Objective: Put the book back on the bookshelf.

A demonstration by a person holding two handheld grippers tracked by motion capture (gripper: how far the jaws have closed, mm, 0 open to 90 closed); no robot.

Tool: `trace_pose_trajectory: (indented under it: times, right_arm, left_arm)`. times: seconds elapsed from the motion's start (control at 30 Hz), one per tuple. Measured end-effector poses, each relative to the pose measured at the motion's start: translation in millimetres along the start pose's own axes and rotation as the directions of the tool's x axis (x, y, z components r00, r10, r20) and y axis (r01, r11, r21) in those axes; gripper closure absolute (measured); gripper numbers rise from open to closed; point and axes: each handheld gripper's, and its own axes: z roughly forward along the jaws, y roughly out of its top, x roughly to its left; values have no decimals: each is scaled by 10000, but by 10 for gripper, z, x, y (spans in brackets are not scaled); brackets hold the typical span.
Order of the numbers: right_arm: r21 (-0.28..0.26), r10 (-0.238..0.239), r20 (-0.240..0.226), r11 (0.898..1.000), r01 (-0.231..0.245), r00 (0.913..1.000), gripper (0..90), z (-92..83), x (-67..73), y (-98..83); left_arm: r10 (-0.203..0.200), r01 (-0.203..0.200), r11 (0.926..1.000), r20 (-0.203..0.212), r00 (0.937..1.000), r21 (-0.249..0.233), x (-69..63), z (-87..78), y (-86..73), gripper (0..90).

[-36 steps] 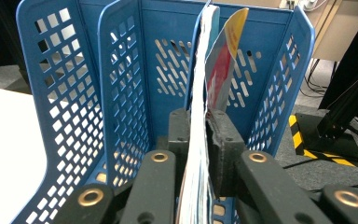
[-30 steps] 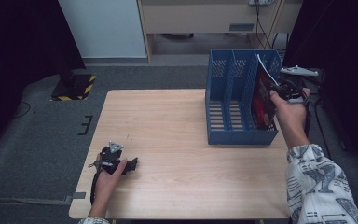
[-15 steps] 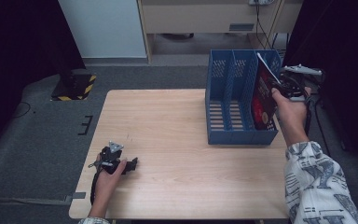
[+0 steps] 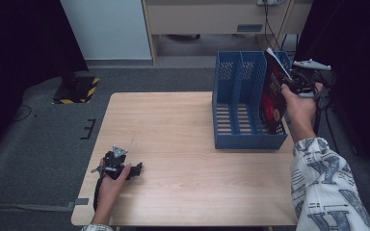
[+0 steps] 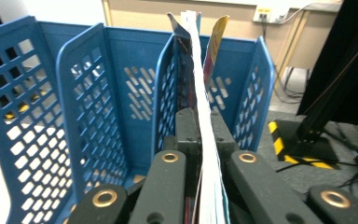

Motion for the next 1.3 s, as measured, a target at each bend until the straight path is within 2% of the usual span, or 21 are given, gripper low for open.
trace_pose_trajectory:
  times: [0.23, 0.5, 0.87, 1.07, 1.3]
  right_arm:
    - [179, -415, 494, 9990, 407, 9979, 872, 85, 21, -25]
    - [236, -641, 952, 9978, 621, 9934, 871, 115, 12, -43]
    - [250, -748, 887, 9970, 728, 9932, 870, 143, 112, -106]
    - [215, -689, 596, 9975, 677, 9958, 864, 145, 203, -117]
    - [164, -650, 445, 9978, 643, 9969, 846, 135, 237, -128]
  left_arm:
    - [-3, 3, 10000, -5, 10000, -5, -1, 0, 0, 0]
    - [-2, 2, 10000, 5, 10000, -4, -1, 1, 1, 0]
    - [7, -7, 10000, 3, 10000, -6, -2, 1, 1, 0]
    - [9, -9, 10000, 4, 10000, -5, -2, 1, 1, 0]
    - [15, -15, 10000, -1, 10000, -6, -2, 1, 1, 0]
